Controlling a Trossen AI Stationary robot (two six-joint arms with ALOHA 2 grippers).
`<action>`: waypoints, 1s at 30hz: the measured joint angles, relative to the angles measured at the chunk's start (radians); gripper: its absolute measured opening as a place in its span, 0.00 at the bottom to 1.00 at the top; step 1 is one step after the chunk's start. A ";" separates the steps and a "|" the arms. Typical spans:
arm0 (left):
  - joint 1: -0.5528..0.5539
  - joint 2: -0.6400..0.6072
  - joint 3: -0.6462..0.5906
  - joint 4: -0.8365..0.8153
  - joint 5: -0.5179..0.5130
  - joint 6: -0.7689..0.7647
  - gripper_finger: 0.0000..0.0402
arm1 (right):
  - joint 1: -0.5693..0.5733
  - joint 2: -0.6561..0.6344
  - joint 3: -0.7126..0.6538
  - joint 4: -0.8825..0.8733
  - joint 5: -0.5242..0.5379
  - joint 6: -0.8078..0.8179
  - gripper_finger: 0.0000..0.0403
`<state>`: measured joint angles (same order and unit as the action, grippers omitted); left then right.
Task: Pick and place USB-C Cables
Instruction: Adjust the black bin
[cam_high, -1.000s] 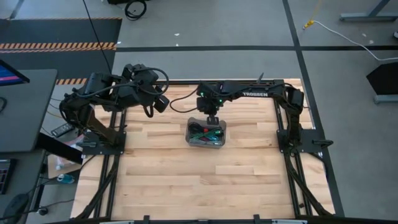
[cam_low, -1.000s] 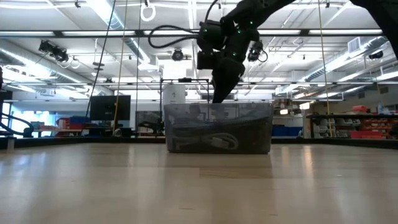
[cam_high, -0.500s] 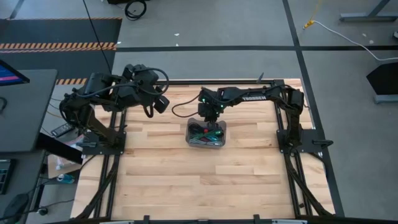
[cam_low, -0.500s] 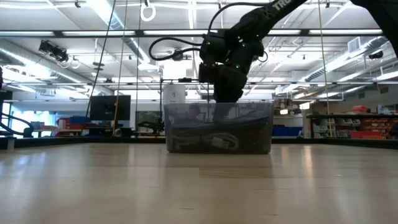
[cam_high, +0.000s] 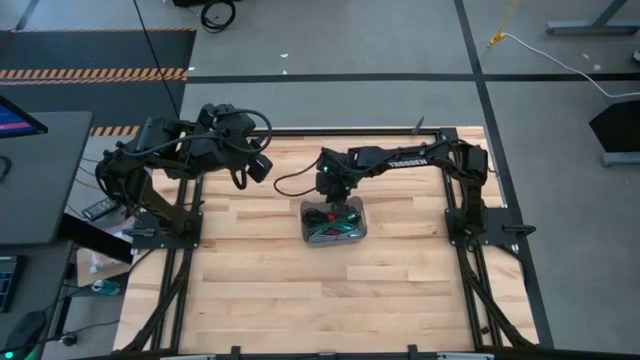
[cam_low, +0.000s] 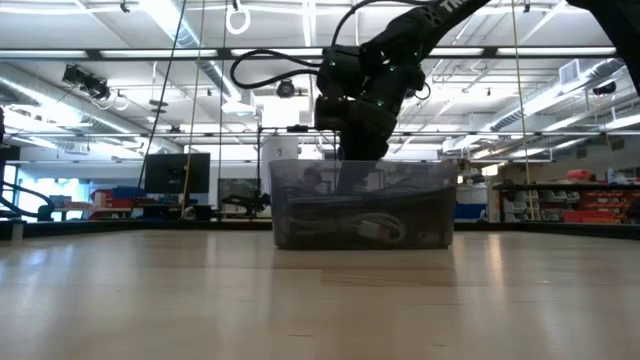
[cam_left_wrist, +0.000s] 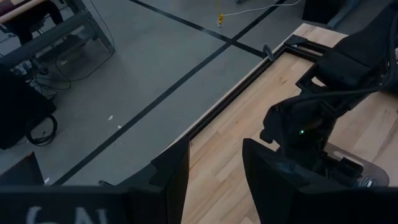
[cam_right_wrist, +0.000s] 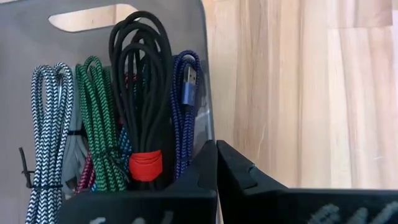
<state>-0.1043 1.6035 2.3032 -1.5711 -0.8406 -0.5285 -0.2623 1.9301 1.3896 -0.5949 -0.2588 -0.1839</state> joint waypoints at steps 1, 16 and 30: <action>0.000 0.000 0.000 0.000 0.000 0.001 0.39 | -0.001 0.000 0.000 0.004 0.000 0.004 0.00; 0.000 0.000 0.000 0.000 0.020 0.001 0.39 | -0.005 -0.019 0.244 -0.041 0.063 0.003 0.00; 0.000 0.000 0.000 0.000 0.026 0.017 0.39 | -0.077 -0.016 0.213 -0.487 0.243 0.054 0.00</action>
<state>-0.1043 1.6035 2.3032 -1.5711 -0.8143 -0.5114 -0.3396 1.9137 1.6029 -1.0822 -0.0162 -0.1303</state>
